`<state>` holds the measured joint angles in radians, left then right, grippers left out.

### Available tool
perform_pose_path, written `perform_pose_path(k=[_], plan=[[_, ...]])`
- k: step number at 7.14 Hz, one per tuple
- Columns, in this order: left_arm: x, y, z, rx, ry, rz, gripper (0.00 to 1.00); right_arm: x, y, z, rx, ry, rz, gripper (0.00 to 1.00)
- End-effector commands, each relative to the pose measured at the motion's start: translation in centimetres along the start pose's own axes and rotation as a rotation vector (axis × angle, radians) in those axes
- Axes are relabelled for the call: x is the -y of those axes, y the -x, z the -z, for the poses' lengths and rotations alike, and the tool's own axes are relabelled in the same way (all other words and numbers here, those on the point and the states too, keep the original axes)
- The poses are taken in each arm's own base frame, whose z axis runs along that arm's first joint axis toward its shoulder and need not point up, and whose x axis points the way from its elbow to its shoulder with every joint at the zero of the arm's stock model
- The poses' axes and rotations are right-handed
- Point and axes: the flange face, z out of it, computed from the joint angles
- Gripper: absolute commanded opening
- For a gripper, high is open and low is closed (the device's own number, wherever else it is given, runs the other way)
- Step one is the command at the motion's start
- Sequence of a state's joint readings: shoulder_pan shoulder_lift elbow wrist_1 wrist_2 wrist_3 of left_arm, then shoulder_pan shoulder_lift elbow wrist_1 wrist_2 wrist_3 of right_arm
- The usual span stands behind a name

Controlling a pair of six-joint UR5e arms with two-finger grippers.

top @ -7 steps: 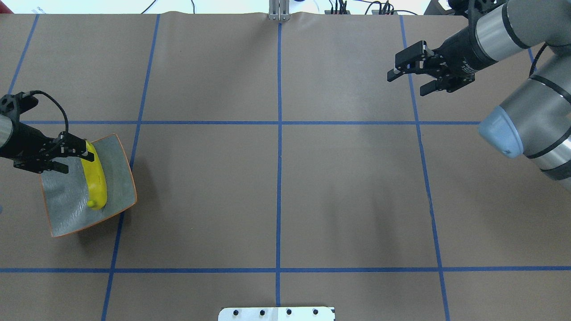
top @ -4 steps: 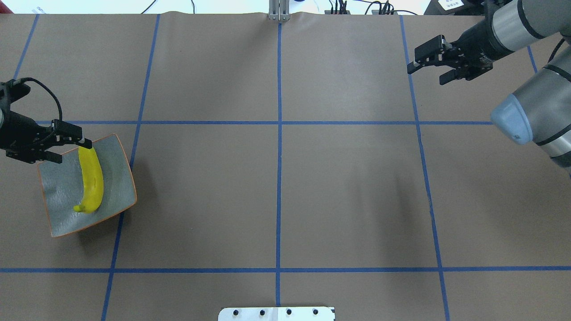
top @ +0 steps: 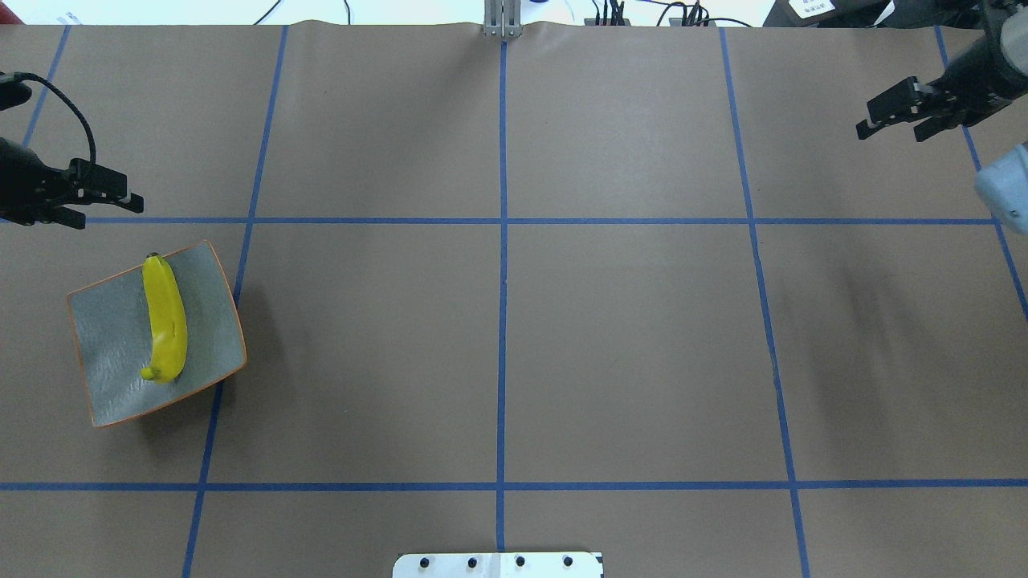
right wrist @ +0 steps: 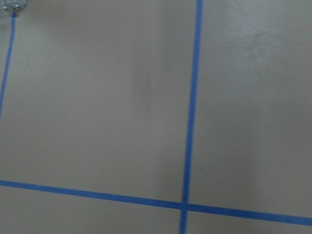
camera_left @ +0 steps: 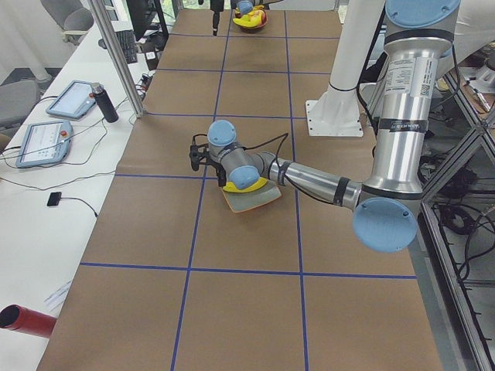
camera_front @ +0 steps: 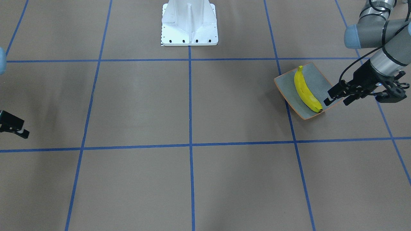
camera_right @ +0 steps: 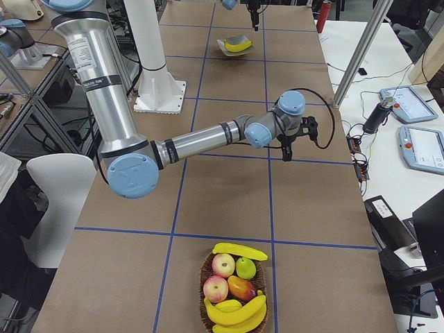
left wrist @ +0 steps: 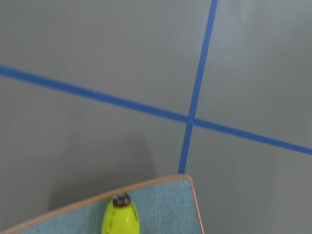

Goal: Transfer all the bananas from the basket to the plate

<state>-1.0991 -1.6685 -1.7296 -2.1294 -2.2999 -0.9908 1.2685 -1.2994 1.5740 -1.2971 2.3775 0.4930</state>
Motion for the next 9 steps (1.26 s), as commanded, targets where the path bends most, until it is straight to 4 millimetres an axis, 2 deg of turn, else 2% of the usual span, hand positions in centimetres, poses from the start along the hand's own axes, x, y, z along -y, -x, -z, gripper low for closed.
perform_pose_path(k=[1,3,4,6,7,8,9], plan=[[1.6,-1.8,0.4,0.039,-0.022,-0.064,1.0,-3.2,-10.8,1.9,-0.119,0.057,0.095,1.0],[1.5,-2.2,0.7,0.033,-0.025,-0.062,1.0,-4.4,-20.7,5.4,-0.211,0.091,0.206,1.0],[1.4,-2.6,0.6,0.031,-0.023,-0.065,1.0,-5.3,-25.5,6.1,-0.255,0.129,0.293,1.0],[1.1,-3.0,0.1,0.03,-0.014,-0.067,1.0,-8.8,-34.6,7.0,-0.268,0.191,0.358,1.0],[0.8,-3.8,-0.5,0.026,-0.007,-0.071,1.0,-10.2,-37.4,7.4,-0.268,0.21,0.367,1.0],[0.3,-4.6,-1.6,0.046,-0.022,-0.07,1.0,-11.3,-39.3,6.8,-0.292,0.248,0.369,1.0],[-0.2,-5.7,-2.6,0.048,-0.016,-0.077,1.0,-12.4,-41.3,5.3,-0.302,0.253,0.381,1.0]])
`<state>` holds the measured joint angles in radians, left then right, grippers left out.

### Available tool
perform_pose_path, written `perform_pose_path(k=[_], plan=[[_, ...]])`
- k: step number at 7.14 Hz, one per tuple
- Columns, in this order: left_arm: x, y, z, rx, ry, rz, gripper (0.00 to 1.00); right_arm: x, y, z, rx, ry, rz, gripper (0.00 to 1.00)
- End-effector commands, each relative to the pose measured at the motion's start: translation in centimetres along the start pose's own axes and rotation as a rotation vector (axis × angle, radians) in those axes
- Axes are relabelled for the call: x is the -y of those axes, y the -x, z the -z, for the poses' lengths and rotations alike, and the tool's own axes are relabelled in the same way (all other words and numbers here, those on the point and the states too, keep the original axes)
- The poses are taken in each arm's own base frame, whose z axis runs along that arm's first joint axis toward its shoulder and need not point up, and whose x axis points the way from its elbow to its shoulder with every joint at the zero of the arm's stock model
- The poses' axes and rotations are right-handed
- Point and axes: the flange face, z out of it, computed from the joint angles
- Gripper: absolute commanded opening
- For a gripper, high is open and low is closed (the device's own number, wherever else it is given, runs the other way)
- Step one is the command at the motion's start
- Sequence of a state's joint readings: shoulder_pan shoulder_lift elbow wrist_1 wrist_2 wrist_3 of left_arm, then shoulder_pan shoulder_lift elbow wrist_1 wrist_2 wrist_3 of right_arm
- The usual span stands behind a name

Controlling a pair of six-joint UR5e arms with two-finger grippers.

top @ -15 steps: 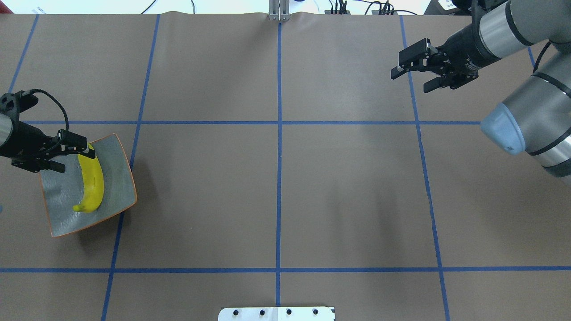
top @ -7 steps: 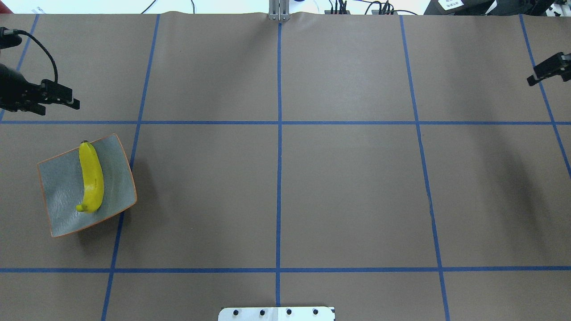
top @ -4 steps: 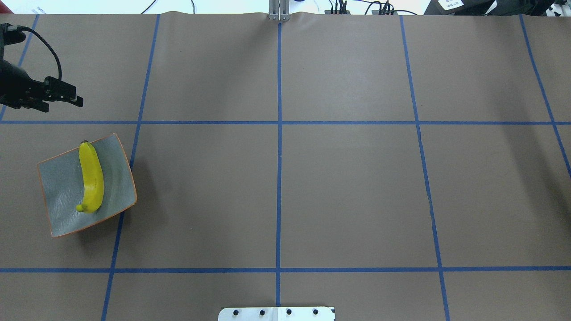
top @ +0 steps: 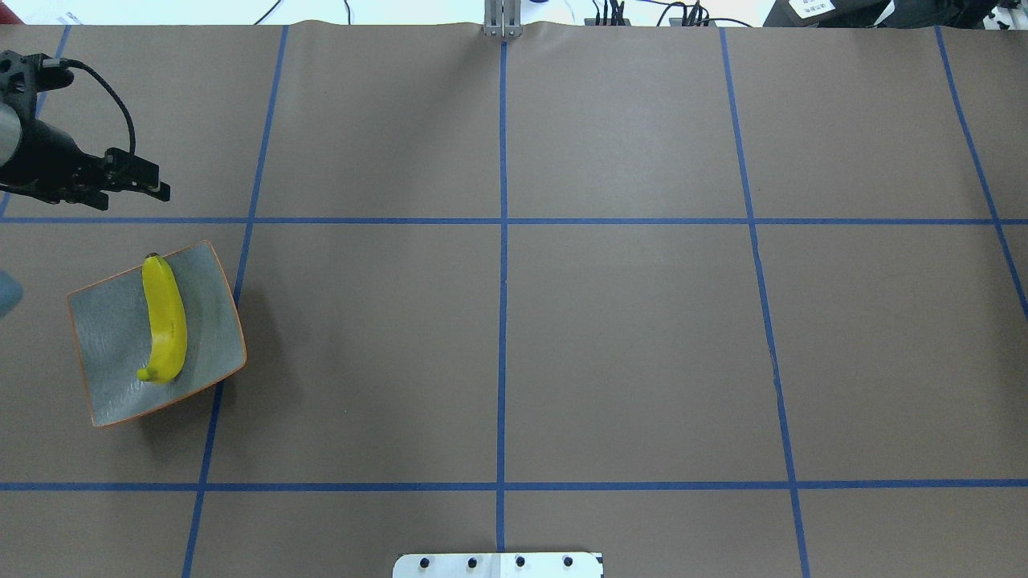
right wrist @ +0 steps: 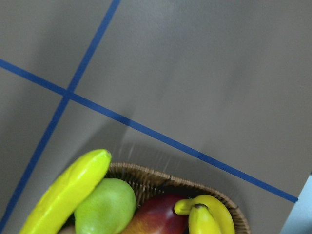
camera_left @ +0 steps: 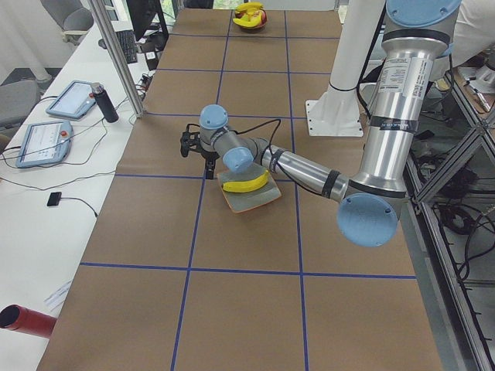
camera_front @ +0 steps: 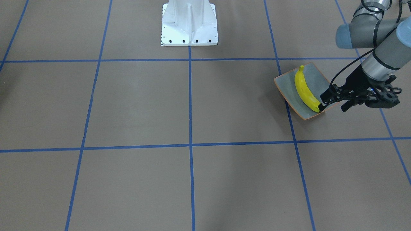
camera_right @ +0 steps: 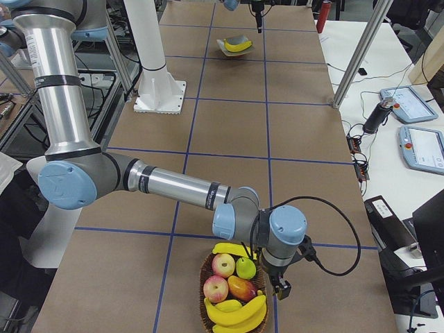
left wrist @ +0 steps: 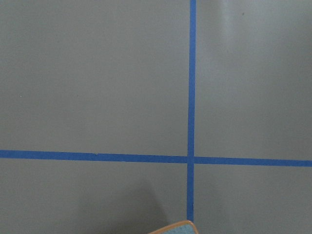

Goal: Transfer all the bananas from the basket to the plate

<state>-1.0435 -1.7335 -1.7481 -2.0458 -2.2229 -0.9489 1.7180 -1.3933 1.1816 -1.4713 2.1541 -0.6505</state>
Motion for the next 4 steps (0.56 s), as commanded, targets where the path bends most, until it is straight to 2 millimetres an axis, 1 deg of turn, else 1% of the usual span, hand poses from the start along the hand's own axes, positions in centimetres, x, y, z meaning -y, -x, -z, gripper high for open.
perform_pose_path(k=[1,2,3,4], plan=[[-0.5,-1.6,-1.1,0.005,-0.004,-0.008,1.0,-3.4,-2.4,-4.9,-0.013,0.02,0.017,1.0],[-0.4,-1.9,-1.0,0.002,-0.006,-0.011,1.0,-4.7,-2.9,-6.7,0.0,0.039,0.002,1.0],[-0.1,-2.5,-0.9,-0.005,-0.009,-0.016,1.0,-5.1,-2.9,-7.4,0.009,0.051,-0.006,1.0],[-0.1,-2.5,-0.8,-0.006,-0.009,-0.017,1.0,-5.4,-2.9,-8.2,0.019,0.066,-0.01,1.0]])
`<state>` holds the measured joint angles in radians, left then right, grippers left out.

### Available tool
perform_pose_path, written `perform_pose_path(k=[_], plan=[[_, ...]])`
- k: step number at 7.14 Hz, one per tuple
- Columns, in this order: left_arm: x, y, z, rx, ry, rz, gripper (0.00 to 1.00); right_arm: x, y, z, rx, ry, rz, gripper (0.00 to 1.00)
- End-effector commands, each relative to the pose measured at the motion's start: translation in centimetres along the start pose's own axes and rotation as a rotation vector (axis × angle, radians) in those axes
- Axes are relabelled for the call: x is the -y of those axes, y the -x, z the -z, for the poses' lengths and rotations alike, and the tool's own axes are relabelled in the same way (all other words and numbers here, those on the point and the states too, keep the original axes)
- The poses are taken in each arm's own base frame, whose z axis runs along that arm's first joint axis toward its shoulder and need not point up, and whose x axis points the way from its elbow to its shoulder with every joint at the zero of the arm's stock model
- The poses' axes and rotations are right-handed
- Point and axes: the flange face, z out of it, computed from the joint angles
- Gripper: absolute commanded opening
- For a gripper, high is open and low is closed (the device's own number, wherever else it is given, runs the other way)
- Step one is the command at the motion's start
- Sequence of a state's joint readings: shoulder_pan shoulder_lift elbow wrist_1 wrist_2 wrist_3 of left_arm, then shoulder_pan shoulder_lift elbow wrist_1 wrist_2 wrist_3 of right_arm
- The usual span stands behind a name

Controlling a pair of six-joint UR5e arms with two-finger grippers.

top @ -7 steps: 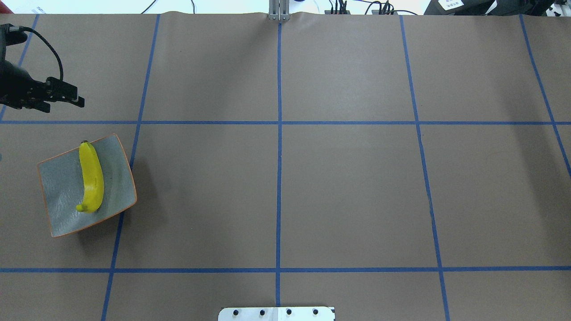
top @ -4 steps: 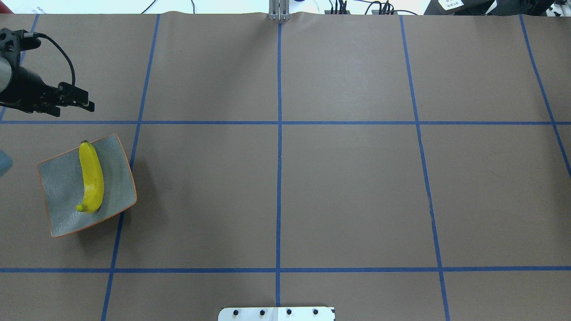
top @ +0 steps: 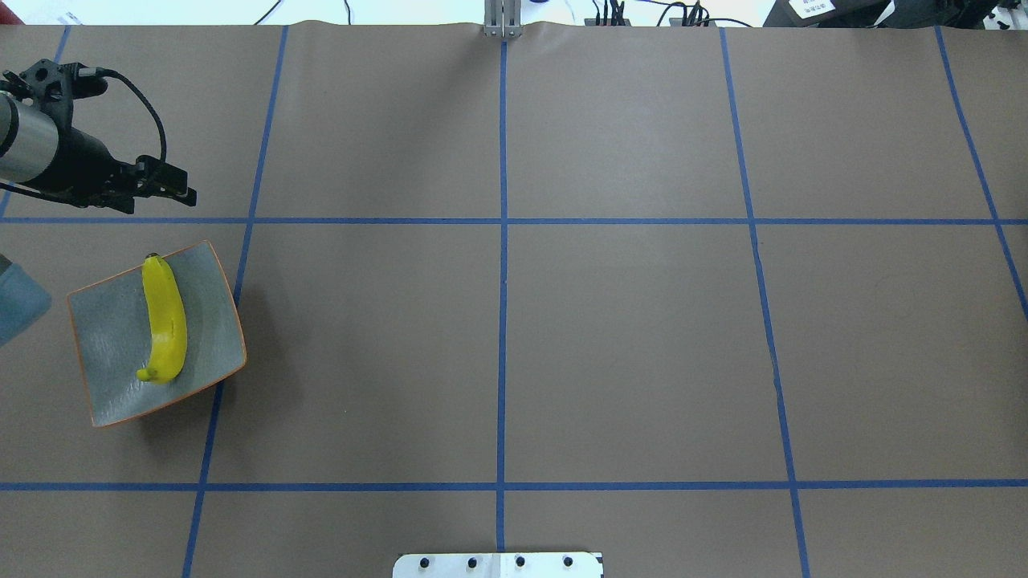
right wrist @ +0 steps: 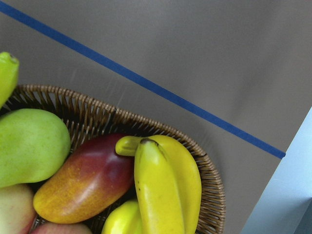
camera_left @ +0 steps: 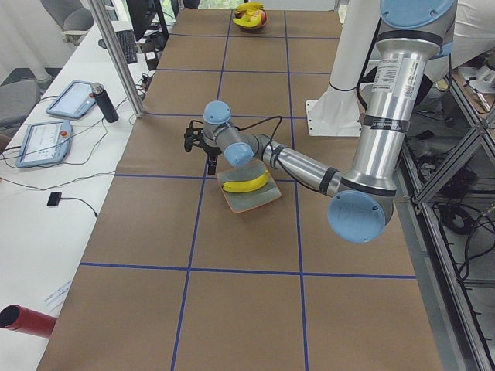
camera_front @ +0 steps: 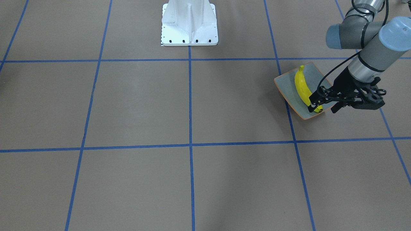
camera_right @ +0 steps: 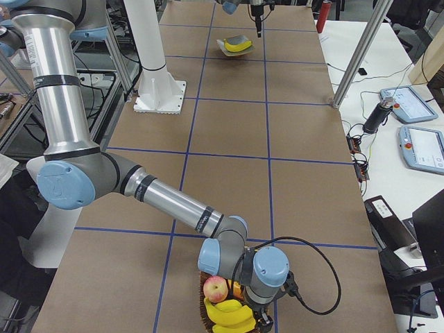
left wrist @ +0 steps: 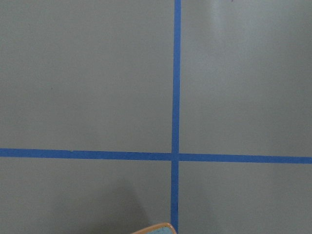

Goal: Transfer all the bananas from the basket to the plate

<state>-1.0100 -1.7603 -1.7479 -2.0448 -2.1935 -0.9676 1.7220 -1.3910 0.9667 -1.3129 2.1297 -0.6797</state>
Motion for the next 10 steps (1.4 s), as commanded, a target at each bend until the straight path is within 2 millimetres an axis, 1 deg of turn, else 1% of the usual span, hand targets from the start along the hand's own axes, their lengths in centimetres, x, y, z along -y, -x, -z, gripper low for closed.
perform_pose_path(k=[1,2,4,5,6,7,8,10], plan=[[0.1,-0.3,0.0,-0.003,-0.001,-0.003,1.0,0.0,0.5,-2.5,0.025,0.044,0.006,1.0],[0.1,-0.1,0.0,-0.001,0.0,-0.002,1.0,0.5,0.9,-3.4,0.011,0.08,0.022,1.0],[0.1,0.0,0.0,0.0,-0.001,-0.001,1.0,0.7,1.1,-3.8,0.0,0.098,0.033,0.98],[0.1,-0.1,-0.1,0.0,0.001,-0.002,1.0,0.8,1.1,-3.9,-0.002,0.105,0.034,0.83],[0.1,0.0,0.0,0.0,-0.001,-0.001,1.0,1.0,1.2,-4.0,-0.004,0.109,0.038,0.57],[0.1,0.0,0.0,0.0,-0.001,-0.001,1.0,1.3,1.1,-3.8,-0.012,0.111,0.045,0.26],[0.1,0.0,0.0,0.0,-0.001,-0.001,1.0,1.3,1.1,-3.8,-0.013,0.11,0.044,0.01],[0.1,0.0,0.0,-0.002,0.0,-0.002,1.0,1.8,1.0,-2.8,-0.024,0.094,0.044,0.0]])
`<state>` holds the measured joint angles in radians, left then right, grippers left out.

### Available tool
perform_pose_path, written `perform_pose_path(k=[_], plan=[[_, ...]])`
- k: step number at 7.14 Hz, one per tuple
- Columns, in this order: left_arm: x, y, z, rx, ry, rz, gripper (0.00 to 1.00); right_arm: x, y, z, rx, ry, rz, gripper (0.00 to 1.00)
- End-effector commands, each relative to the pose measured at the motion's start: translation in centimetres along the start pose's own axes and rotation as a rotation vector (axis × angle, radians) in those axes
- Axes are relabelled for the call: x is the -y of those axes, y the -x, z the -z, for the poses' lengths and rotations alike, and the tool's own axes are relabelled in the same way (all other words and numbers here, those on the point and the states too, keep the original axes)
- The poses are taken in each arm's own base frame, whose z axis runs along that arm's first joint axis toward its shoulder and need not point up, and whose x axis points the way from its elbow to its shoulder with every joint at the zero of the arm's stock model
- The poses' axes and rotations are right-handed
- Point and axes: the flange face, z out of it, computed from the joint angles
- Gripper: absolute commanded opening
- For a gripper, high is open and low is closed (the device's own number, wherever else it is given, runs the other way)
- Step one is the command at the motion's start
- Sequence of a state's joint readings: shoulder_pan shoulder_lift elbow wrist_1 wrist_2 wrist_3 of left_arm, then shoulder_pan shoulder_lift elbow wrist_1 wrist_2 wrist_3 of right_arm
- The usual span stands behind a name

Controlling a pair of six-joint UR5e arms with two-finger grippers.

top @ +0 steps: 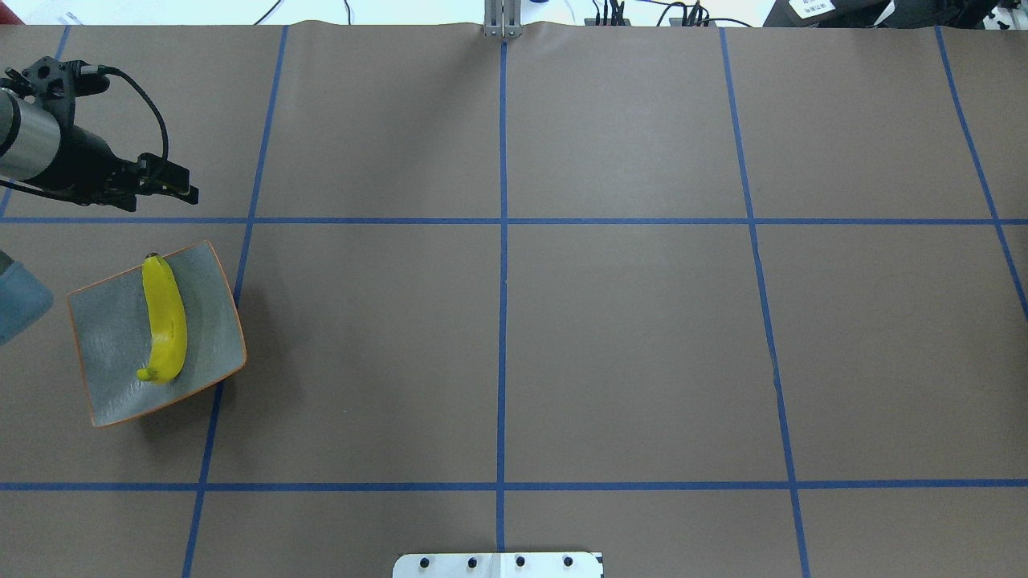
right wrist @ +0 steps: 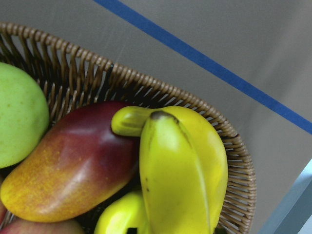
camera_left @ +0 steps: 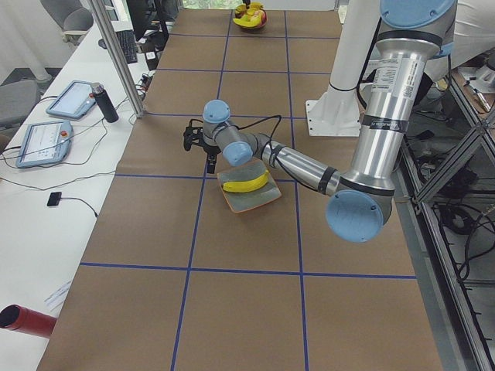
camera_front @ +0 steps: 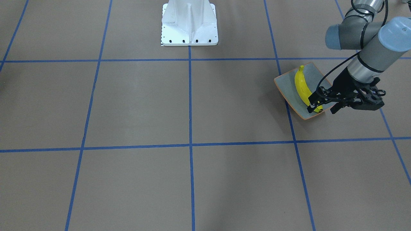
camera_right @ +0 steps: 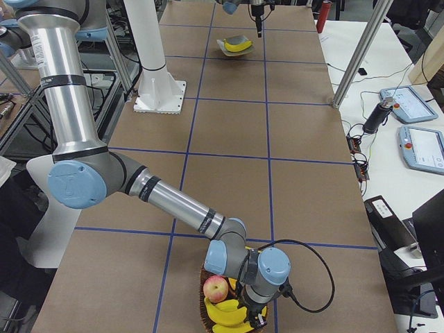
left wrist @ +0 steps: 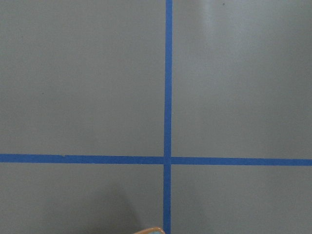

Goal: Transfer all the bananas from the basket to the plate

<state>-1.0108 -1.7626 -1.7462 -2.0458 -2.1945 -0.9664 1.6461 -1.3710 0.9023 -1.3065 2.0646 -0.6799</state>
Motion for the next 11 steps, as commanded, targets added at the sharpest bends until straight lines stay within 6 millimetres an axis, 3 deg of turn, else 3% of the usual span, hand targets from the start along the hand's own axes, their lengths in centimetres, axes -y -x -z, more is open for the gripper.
perform_pose_path(k=[1,2,4,5,6,8,9,10,11], plan=[[0.0,0.0,0.0,0.0,0.0,0.0,1.0,1.2,-1.1,3.3,-0.028,-0.047,-0.013,0.0],[0.0,0.1,-0.1,0.0,0.004,0.0,1.0,0.9,-2.6,7.1,-0.029,-0.081,-0.053,0.0],[0.1,0.2,-0.3,0.003,0.007,0.003,1.0,4.8,-1.0,18.5,0.038,-0.082,-0.115,0.0],[0.1,0.1,-0.3,0.002,0.005,0.0,1.0,7.4,0.4,21.3,0.148,-0.138,-0.196,0.0],[0.4,-0.5,-0.3,-0.005,0.0,-0.004,1.0,10.6,2.8,22.4,0.254,-0.198,-0.333,0.0],[0.5,-0.7,-0.3,-0.012,-0.003,-0.007,1.0,20.1,13.6,24.2,0.401,-0.225,-0.433,0.0],[1.0,-1.7,0.0,-0.026,-0.01,-0.004,1.0,24.5,20.0,25.0,0.456,-0.231,-0.465,0.0],[1.9,-4.2,0.7,-0.057,-0.023,0.05,1.0,28.9,26.8,26.1,0.486,-0.246,-0.497,0.0],[2.7,-6.7,1.6,-0.091,-0.037,0.091,1.0,32.2,34.0,26.6,0.529,-0.255,-0.534,0.0]])
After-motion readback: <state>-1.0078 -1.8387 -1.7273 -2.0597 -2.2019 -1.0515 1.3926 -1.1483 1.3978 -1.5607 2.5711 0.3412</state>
